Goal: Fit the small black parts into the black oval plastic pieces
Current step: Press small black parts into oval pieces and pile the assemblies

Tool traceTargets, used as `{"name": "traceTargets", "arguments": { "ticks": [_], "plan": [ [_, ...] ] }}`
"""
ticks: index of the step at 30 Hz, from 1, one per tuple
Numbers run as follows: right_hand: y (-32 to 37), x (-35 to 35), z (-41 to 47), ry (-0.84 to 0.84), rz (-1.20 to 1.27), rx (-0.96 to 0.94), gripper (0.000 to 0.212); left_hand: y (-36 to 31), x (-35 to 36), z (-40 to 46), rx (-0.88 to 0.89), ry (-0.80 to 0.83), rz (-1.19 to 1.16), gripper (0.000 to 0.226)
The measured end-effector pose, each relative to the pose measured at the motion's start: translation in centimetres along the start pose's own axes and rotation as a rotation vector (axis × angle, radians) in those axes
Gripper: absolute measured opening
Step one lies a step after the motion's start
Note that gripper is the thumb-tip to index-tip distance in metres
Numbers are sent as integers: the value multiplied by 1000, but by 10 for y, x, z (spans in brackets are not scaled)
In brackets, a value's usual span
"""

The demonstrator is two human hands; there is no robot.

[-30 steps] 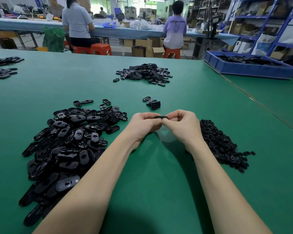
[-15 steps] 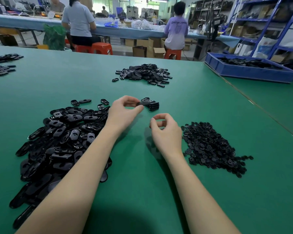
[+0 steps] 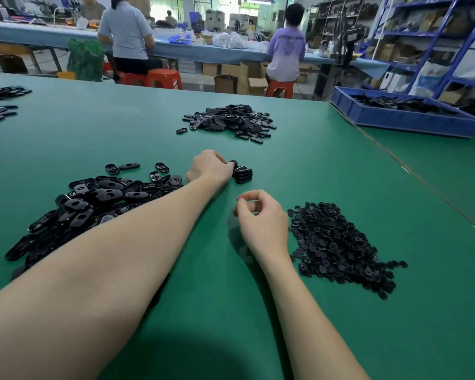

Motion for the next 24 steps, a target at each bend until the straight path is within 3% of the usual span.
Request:
{"name": "traceTargets", "arguments": {
  "ticks": [6, 13, 18, 24],
  "plan": [
    [0, -1, 1, 25, -19, 7, 7, 5, -3, -8, 73, 60, -83, 34],
    [1, -2, 1, 27, -38, -19, 10, 28, -23, -74, 242, 79, -273, 19],
    [2, -3, -2, 27, -25, -44, 19, 38, -32, -99, 420, 90, -216, 8],
    [4, -4, -5, 38, 5, -30, 6, 52, -58, -85, 509, -6, -37, 13]
  ]
}}
Point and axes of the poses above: each hand's wrist, its own z-axis towards the middle knuckle, its own x-axis out of the palm, y = z × x, the point moved 1 cm from there along z, towards the middle knuckle, and after that the axes turned 14 degrees about z, right-handed, at the moved point
